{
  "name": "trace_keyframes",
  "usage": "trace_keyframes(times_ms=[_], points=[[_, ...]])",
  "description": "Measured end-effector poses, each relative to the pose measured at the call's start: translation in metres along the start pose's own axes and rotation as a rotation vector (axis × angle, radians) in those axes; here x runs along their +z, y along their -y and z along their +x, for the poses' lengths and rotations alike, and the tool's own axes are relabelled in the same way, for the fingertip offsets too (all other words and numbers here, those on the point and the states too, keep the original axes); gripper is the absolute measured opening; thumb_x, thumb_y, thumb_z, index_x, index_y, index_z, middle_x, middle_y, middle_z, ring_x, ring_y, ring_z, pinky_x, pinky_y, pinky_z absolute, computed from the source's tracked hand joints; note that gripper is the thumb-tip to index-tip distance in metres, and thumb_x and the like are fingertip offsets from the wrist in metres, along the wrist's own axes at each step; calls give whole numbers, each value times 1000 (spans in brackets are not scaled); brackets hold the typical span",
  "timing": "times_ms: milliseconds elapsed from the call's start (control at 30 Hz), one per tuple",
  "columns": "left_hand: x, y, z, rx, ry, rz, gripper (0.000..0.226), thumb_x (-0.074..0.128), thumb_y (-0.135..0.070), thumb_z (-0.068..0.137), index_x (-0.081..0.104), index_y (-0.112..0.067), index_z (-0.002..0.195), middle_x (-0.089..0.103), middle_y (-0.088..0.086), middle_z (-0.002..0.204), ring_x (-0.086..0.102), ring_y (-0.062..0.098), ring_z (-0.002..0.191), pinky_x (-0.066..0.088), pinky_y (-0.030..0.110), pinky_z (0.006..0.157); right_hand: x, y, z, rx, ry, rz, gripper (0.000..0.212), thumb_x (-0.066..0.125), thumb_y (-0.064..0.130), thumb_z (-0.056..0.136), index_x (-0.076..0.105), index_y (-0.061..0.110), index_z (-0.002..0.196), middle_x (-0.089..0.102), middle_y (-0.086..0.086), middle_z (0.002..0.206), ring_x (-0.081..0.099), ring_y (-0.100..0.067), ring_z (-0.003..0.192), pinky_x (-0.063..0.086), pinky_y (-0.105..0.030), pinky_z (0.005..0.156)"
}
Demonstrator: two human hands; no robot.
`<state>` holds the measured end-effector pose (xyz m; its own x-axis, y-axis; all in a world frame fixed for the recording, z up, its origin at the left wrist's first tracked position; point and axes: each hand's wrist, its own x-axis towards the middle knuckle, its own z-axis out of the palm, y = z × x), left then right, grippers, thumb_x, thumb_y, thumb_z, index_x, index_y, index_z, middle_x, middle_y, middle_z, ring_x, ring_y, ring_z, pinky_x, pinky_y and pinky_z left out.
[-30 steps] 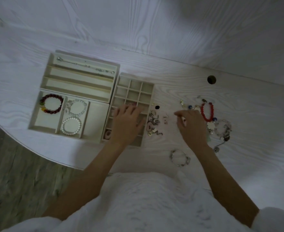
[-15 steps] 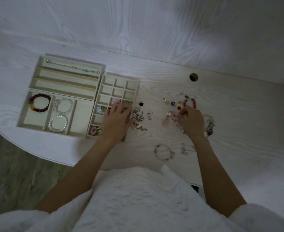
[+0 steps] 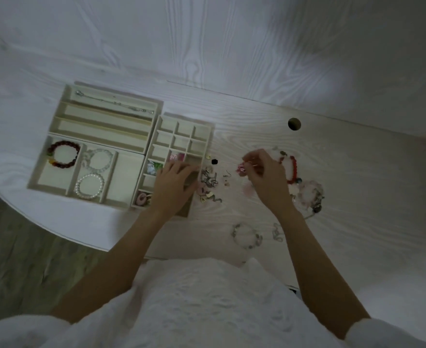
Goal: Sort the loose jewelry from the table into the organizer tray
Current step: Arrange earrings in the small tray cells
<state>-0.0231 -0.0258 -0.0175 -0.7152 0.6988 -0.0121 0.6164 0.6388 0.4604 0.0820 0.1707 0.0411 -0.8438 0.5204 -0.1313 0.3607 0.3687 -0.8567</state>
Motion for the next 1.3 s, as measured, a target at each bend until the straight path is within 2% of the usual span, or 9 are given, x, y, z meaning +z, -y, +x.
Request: trace_keyframes(times_ms=[200, 367, 467, 567, 733, 900, 1067, 1200, 1300], points=[[-21, 12, 0, -166, 3, -597, 46, 55, -36, 89, 54, -14, 129, 60, 2, 125, 55, 16, 113, 44, 29, 94, 69, 35, 34, -82, 254, 41, 14, 63, 3, 85, 66, 10, 97, 68, -4, 88, 68, -17, 81, 57, -34, 75], [-34, 25, 9, -227, -53, -727, 25, 62, -17, 91, 62, -12, 116, 67, -8, 104, 62, -3, 94, 48, 17, 81, 95, 47, 55, -68, 247, -36, 20, 70, 7, 80, 65, 11, 99, 66, -1, 81, 65, -13, 73, 54, -24, 70], [-38, 39, 21, -303, -70, -673, 16, 69, -24, 85, 66, -15, 98, 69, -14, 87, 64, -3, 80, 50, 16, 73, 104, 45, 61, -30, 183, -116, 9, 71, 13, 80, 66, 10, 88, 67, -1, 77, 63, -12, 71, 51, -22, 69], [-41, 57, 35, -177, -42, -444, 11, 72, -23, 82, 66, -17, 89, 66, -14, 79, 62, 1, 74, 51, 22, 68, 118, 39, 59, 64, 181, -111, 5, 70, 16, 81, 67, 11, 82, 68, -2, 78, 64, -15, 72, 53, -27, 71], [-44, 71, 51, 133, 53, -135, 11, 72, -16, 78, 71, -11, 89, 71, 6, 101, 66, 28, 85, 51, 33, 71, 132, 30, 51, 108, 191, -342, 18, 61, 26, 89, 69, 12, 96, 53, -2, 89, 50, -15, 78, 43, -28, 73], [-49, 78, 41, 121, -56, -195, 14, 62, -10, 84, 70, -9, 94, 66, 6, 107, 63, 22, 84, 49, 27, 67, 114, 29, 52, -54, 67, -446, 16, 54, 14, 91, 67, 9, 98, 55, -7, 99, 56, -20, 77, 41, -28, 63], [-40, 75, 25, 71, -101, -65, 19, 55, -14, 84, 70, -10, 94, 63, 7, 99, 54, 24, 89, 41, 26, 71, 121, 34, 49, -226, 251, -686, 20, 51, 19, 94, 67, 10, 100, 59, -7, 93, 58, -25, 69, 33, -28, 54], [-31, 72, 22, 82, -64, 27, 23, 54, -17, 83, 70, -13, 99, 62, 9, 105, 52, 27, 93, 44, 37, 79, 131, 33, 41, -308, 231, -810, 9, 75, 11, 73, 68, 8, 78, 57, -8, 69, 53, -24, 46, 29, -20, 41], [-29, 70, 24, 73, -51, 38, 28, 46, -24, 85, 69, -13, 98, 61, 9, 106, 51, 27, 94, 44, 39, 80, 132, 30, 37, -346, 244, -853, 13, 76, 13, 73, 69, 11, 84, 58, -6, 69, 55, -21, 49, 32, -21, 39]])
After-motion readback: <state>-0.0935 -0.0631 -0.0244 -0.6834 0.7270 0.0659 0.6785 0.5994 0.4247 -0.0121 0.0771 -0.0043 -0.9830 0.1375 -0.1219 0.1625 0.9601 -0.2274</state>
